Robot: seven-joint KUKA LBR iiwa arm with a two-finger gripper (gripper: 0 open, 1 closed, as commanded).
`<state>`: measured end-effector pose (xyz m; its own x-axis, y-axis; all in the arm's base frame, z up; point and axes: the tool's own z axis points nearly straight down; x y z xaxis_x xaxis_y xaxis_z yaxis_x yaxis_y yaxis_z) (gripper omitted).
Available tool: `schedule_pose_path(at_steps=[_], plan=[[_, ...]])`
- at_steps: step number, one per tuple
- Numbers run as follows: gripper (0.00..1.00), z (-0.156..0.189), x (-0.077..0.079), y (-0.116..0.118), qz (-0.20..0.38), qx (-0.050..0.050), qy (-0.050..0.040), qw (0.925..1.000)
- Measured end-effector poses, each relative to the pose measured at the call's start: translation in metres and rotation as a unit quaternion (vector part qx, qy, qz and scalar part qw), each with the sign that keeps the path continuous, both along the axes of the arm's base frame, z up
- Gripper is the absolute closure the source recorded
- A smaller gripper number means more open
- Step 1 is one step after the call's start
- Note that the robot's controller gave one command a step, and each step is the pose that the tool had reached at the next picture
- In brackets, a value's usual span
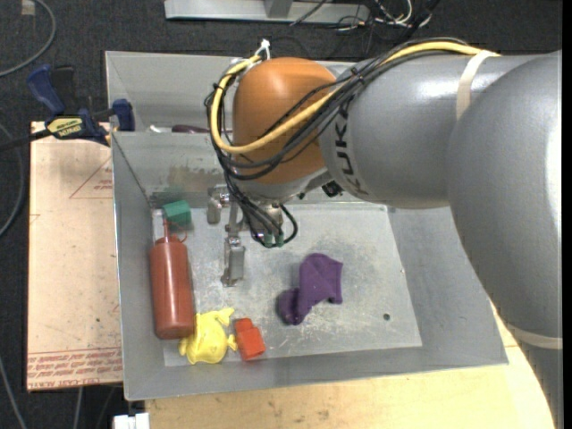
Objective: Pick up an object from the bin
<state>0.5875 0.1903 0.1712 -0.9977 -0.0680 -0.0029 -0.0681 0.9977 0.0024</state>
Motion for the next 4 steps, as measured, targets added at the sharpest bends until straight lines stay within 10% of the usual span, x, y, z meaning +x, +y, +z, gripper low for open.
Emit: schedule_pose_path(at_steps=[2,4], plan=[[0.00,-0.092,-0.074,0.013,0.019,0.000,0.0002,0.9998],[0.00,-0.002,-0.049,-0.056,0.090,0.000,0.0011,0.9960]])
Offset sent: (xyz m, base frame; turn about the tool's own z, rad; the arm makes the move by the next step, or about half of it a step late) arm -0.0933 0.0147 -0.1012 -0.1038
